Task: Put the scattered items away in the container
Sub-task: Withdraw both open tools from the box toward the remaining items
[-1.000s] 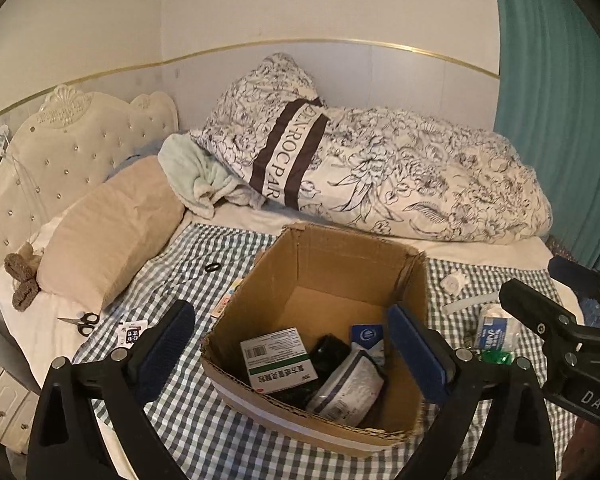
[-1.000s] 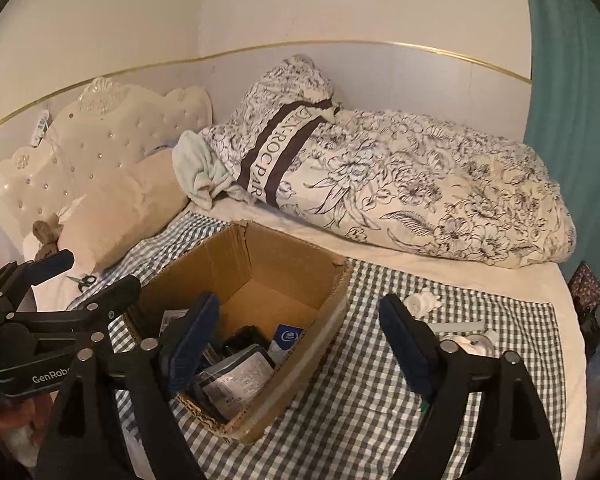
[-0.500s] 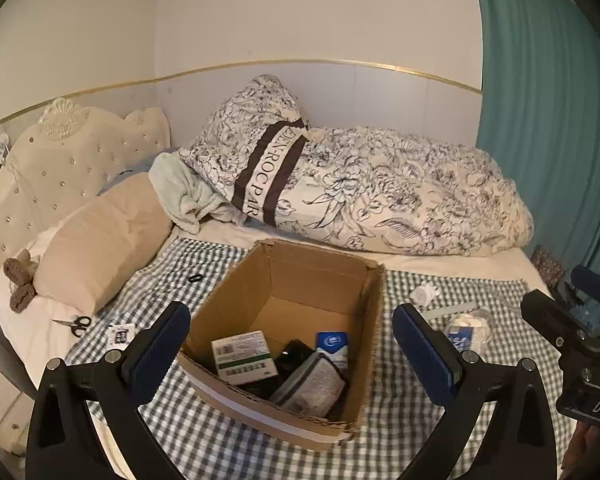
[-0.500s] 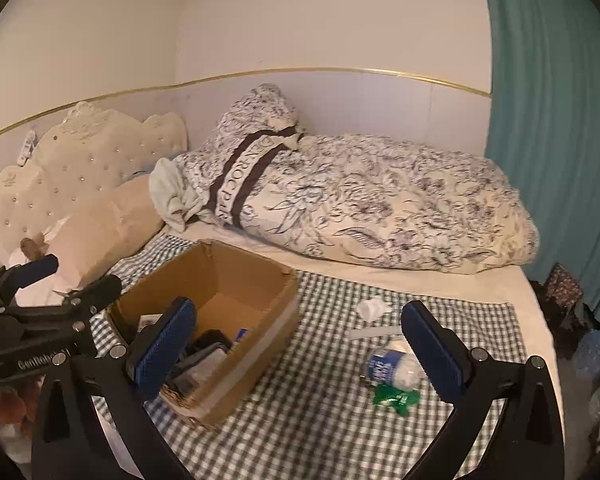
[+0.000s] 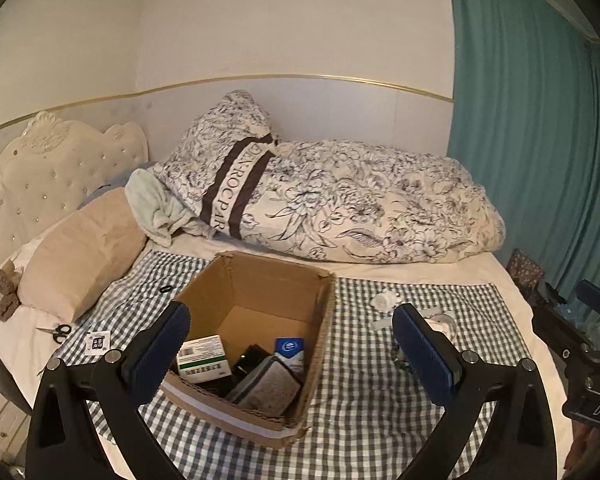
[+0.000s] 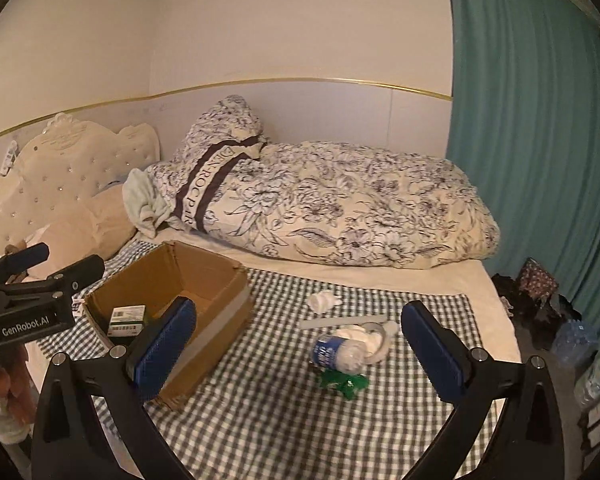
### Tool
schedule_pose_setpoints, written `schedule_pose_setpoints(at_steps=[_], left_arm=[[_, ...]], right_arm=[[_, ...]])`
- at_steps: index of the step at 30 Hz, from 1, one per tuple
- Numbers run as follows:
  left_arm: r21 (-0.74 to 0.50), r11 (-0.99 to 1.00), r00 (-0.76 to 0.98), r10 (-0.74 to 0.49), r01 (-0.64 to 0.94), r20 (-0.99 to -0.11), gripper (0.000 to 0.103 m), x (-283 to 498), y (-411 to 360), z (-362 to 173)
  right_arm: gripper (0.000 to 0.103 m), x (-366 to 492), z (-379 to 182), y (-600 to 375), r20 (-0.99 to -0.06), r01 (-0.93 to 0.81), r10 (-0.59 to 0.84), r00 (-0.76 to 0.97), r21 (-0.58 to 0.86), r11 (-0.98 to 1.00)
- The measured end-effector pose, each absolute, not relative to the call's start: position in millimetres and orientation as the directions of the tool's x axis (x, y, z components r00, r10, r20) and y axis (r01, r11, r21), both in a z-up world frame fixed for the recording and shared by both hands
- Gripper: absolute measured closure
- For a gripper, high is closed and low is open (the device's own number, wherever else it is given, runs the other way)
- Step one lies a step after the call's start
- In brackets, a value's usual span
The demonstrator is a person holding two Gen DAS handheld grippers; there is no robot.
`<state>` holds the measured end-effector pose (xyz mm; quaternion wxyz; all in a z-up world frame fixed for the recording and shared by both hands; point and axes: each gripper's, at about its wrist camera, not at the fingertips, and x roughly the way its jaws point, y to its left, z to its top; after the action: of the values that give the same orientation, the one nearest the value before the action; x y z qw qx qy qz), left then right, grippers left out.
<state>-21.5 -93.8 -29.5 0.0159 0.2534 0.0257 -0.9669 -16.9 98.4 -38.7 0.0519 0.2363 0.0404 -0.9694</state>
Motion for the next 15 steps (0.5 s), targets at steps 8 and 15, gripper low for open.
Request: schedule_pose_setpoints(at_steps=[8, 15], left_arm=[[-0.034, -0.999, -0.873, 0.009, 0.009, -0.487, 0.0, -22.3, -65.2, -27.5], [-0.03, -0.999, -0.878, 0.049, -0.04, -0.476, 0.0, -19.2, -33.3, -22.8]], right_arm=[[0.0, -5.2, -34.9, 141.5, -0.461, 0.063, -0.033, -0.887, -0.051, -0.997], [0.0, 4.8, -32.2, 174.3, -0.457, 0.024, -0.001, -0.889, -0.044, -0.999]])
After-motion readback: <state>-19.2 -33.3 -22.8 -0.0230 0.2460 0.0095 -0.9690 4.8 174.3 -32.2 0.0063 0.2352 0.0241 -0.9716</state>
